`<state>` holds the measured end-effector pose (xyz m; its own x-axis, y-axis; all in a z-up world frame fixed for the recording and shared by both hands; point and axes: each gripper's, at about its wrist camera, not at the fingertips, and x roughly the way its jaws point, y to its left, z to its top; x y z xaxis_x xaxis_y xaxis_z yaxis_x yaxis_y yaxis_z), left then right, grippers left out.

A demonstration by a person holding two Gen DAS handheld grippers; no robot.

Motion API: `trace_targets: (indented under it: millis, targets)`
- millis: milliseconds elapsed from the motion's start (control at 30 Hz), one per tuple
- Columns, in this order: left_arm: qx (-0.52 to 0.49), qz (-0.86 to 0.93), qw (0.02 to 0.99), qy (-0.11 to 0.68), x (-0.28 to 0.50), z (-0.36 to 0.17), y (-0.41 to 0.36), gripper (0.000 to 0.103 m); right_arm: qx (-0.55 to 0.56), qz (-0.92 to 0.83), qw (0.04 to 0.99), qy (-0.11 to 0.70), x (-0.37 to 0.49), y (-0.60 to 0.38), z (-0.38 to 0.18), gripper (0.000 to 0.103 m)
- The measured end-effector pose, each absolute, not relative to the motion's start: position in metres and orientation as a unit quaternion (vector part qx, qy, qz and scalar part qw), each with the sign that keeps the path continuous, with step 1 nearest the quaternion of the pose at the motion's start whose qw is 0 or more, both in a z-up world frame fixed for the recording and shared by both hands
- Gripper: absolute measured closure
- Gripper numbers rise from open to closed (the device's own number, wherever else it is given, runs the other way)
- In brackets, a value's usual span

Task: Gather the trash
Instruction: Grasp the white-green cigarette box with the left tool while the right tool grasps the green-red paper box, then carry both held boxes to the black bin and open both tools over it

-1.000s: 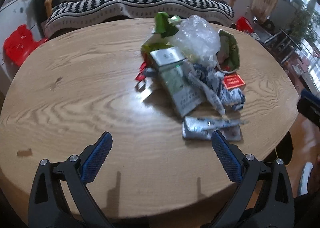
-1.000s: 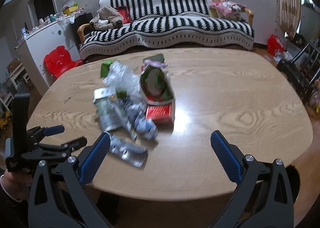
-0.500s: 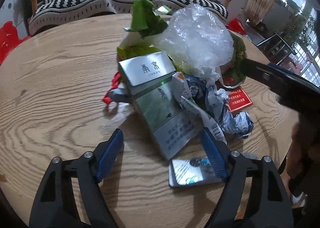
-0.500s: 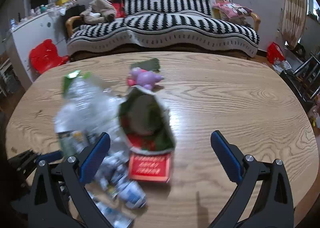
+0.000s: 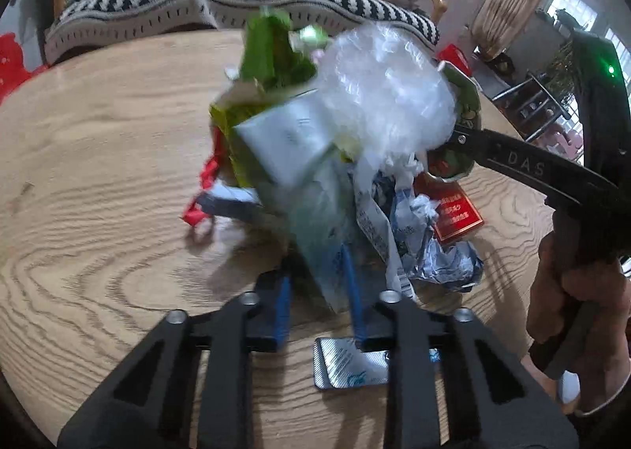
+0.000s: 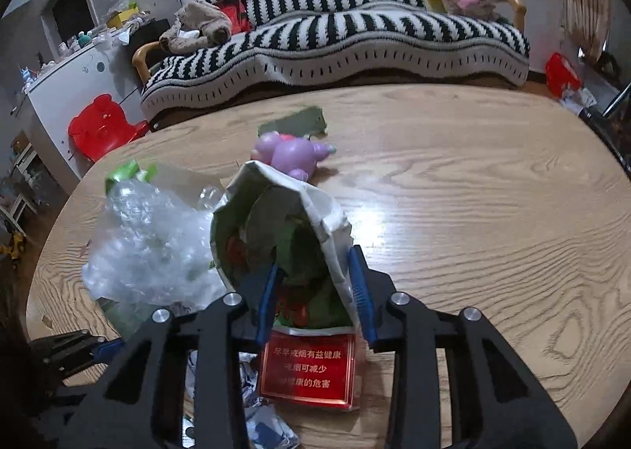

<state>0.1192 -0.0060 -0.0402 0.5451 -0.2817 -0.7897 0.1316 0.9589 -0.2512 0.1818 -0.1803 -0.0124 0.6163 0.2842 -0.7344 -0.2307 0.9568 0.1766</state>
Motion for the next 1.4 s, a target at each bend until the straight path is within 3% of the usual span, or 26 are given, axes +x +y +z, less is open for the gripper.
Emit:
trace_targets:
  millis: [67, 333, 700, 1100, 1400]
  targets:
    - [-0.079, -0.120, 0.879, 0.454, 0.116, -0.032, -0.003, 0.092, 0.030, 0.139, 0.903, 0.406, 0.177, -0.181, -0.006, 0.070]
    - [-0.068, -0.107, 0.885, 0.449, 0.099, -0.016, 0.007, 0.092, 0.022, 0.128, 0.910, 0.393, 0.156, -0.192, 0.010, 0.070]
    - [-0.027, -0.102, 0.918, 0.382, 0.083, 0.030, -0.020, 0.092, 0.010, 0.077, 0.924, 0.375, 0.098, -0.262, 0.034, 0.070]
    - [0.036, -0.297, 0.889, 0.346, 0.062, 0.040, -0.227, 0.092, 0.123, -0.148, 0.911, 0.364, -0.019, -0.511, 0.041, 0.070]
    - [0.077, -0.459, 0.798, 0.383, 0.011, -0.011, -0.408, 0.092, 0.239, -0.268, 0.827, 0.432, -0.095, -0.650, -0.029, 0.070]
